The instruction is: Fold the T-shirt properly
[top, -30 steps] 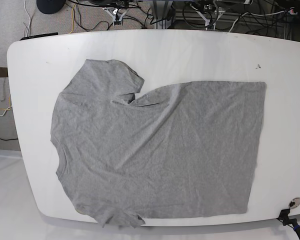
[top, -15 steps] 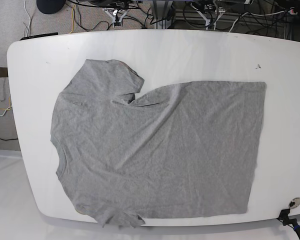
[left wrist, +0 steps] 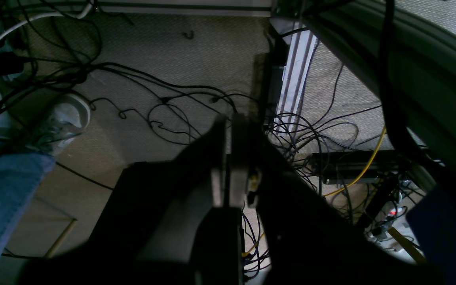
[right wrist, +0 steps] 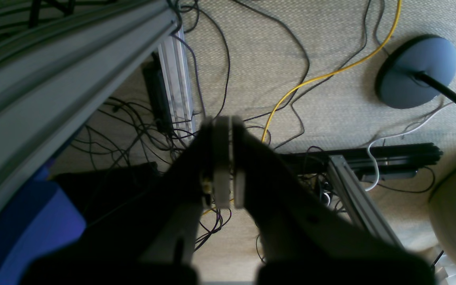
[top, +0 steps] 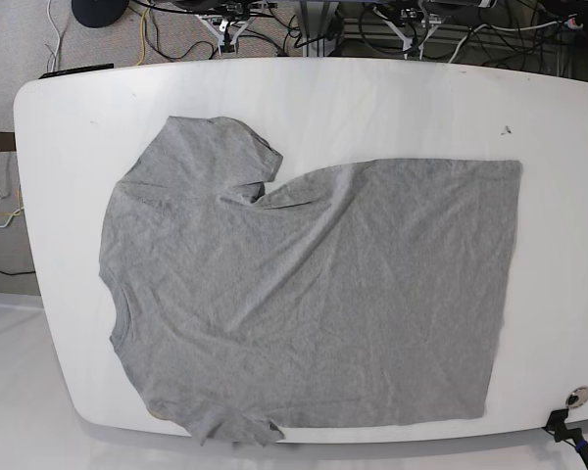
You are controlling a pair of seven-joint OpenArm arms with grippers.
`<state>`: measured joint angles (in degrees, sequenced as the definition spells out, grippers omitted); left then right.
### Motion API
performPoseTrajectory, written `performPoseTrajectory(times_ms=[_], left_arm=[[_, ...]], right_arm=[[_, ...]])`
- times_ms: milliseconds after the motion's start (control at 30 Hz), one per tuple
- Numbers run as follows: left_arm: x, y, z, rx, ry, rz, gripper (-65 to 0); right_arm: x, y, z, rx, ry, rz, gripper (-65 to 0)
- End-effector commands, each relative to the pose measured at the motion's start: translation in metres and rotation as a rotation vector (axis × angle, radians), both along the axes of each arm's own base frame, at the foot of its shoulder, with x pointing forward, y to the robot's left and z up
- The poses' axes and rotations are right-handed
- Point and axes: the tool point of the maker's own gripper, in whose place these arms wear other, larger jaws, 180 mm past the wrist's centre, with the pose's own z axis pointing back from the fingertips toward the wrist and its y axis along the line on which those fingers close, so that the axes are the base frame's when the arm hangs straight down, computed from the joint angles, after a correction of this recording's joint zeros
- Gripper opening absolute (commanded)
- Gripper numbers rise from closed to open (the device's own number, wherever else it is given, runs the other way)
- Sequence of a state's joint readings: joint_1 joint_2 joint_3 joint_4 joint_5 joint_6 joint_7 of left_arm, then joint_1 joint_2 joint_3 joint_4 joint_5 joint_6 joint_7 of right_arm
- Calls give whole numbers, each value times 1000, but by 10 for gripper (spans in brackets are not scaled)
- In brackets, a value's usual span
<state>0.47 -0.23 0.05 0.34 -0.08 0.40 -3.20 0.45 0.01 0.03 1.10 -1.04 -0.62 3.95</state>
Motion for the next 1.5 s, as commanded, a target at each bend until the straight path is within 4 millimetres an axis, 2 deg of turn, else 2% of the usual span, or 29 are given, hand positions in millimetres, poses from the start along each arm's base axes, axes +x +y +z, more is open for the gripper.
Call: performPoseTrajectory(times_ms=[0,233,267,333,733,1067,1367,1467], left_arm=[[0,2,0,2,-4,0,-650],[-6,5,0,7,10,5,-650],[-7,-1,0,5,9,-8,-650],[-9,0,0,6,15,-10,-650],[-13,0,0,8,5,-14,-650],[-18,2,0,8,12,-13,-650],[-33,4,1,12,20,-10,-650],[-40,9,2,21,22,-3,-650]], right_arm=[[-1,-3,0,-4,-5,-4,-648],[-1,-5,0,-8,-8,-3,-647],[0,5,0,2,-1,28,-650],[-1,6,0,6,2,25,-650],[-6,6,0,6,17,16,-650],[-2,5,0,8,10,20,-650],[-12,3,0,4,24,22,-650],[-28,-4,1,-5,52,25,-650]])
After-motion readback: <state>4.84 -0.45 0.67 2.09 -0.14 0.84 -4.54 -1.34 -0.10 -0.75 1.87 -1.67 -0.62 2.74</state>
